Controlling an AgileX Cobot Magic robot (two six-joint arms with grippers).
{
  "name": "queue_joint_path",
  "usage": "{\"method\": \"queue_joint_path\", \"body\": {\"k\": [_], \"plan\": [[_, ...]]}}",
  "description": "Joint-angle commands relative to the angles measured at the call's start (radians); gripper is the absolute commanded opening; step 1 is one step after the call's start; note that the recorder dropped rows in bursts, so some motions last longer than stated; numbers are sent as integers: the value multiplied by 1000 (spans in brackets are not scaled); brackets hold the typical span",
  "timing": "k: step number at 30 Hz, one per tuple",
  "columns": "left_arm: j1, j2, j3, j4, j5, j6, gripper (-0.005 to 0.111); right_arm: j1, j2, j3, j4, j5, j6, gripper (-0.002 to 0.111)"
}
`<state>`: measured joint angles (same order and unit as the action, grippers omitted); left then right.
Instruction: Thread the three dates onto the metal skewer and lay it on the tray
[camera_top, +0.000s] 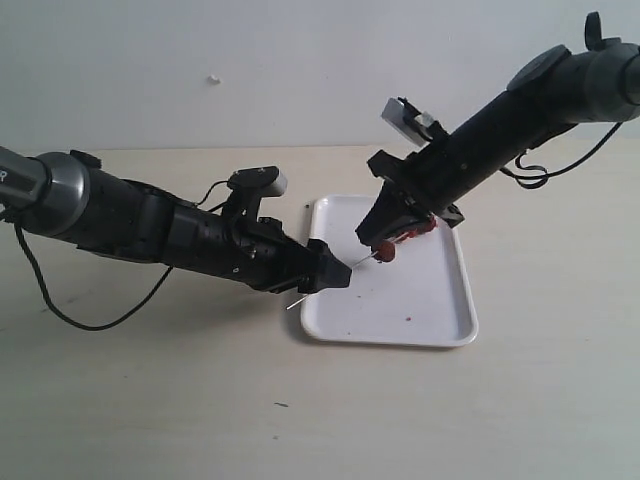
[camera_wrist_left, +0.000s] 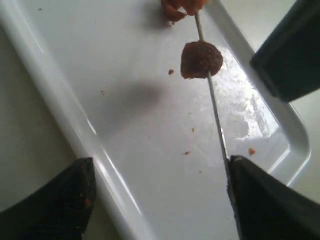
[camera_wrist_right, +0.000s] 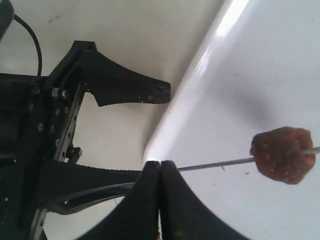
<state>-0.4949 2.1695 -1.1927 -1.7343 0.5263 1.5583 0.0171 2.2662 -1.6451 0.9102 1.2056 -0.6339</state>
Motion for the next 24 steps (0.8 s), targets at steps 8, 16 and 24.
{"method": "queue_joint_path", "body": {"k": [8,16,24], "plan": [[-6,5,-5,-10,-3,-12,71,29,8,4,-42,-68,45,0],[-6,5,-5,-10,-3,-19,71,47,12,4,-103,-79,82,0],[-6,5,-5,-10,-3,-19,71,59,24,4,-119,-92,99,0]]}}
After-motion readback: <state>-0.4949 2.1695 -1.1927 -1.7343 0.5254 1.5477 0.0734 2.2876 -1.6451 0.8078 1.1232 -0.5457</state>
